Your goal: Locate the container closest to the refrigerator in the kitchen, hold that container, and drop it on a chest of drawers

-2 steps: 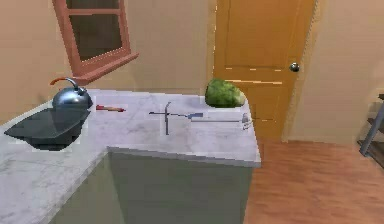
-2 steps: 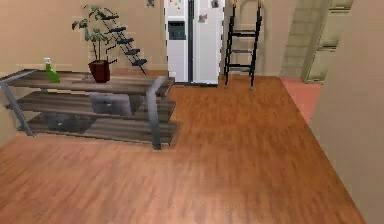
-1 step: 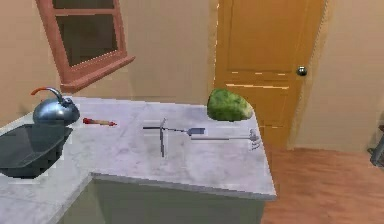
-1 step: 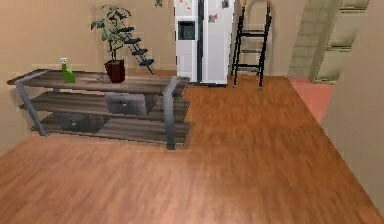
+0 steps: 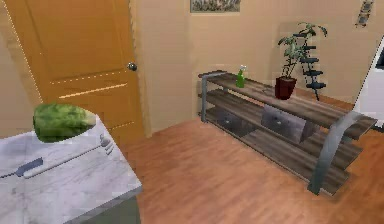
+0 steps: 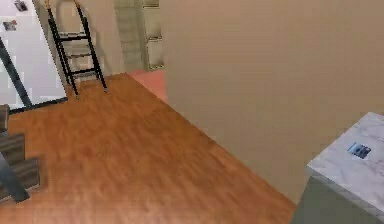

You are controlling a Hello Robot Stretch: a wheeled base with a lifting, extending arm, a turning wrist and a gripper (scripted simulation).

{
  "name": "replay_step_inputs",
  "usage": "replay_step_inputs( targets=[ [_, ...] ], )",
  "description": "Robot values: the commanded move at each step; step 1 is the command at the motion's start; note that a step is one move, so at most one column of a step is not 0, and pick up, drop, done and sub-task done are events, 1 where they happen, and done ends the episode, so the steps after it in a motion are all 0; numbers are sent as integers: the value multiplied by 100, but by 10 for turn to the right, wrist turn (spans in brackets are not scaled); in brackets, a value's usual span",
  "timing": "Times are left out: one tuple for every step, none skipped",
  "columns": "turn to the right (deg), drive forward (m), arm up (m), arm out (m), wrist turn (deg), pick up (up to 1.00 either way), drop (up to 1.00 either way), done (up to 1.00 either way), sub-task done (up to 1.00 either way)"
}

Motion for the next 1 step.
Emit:
replay_step_inputs(
  targets=[
    [300,0,0,0,0,0,0,0,0]
  ],
)
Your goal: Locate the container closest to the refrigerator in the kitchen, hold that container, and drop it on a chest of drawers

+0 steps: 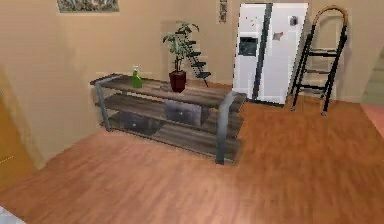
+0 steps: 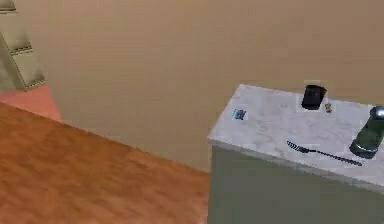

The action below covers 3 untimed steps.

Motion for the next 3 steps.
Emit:
replay_step_inputs(
  targets=[
    [0,80,0,0,0,0,0,0,0],
    [-60,0,0,0,0,0,0,0,0],
    [0,50,0,0,0,0,0,0,0]
  ],
)
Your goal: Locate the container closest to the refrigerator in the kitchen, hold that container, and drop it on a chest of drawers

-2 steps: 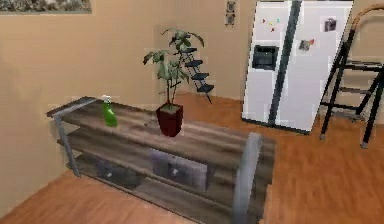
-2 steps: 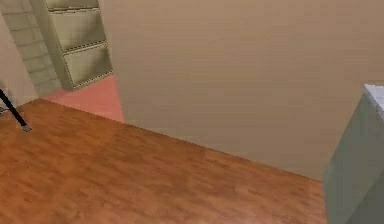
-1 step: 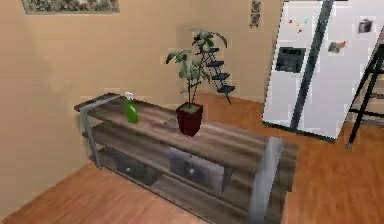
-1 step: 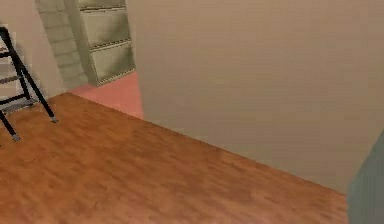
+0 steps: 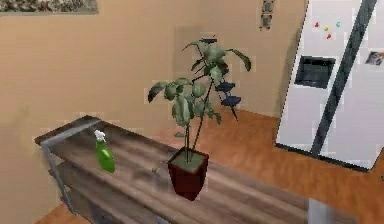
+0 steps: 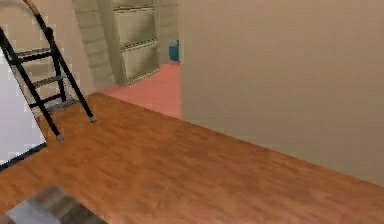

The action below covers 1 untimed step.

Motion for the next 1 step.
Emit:
replay_step_inputs(
  targets=[
    [-450,0,0,0,0,0,0,0,0]
  ],
)
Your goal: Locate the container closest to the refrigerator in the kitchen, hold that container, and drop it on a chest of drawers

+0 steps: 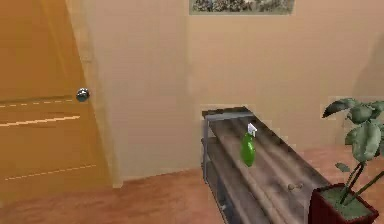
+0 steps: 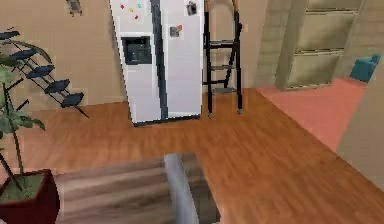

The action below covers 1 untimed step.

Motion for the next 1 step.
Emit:
replay_step_inputs(
  targets=[
    [-450,0,0,0,0,0,0,0,0]
  ],
)
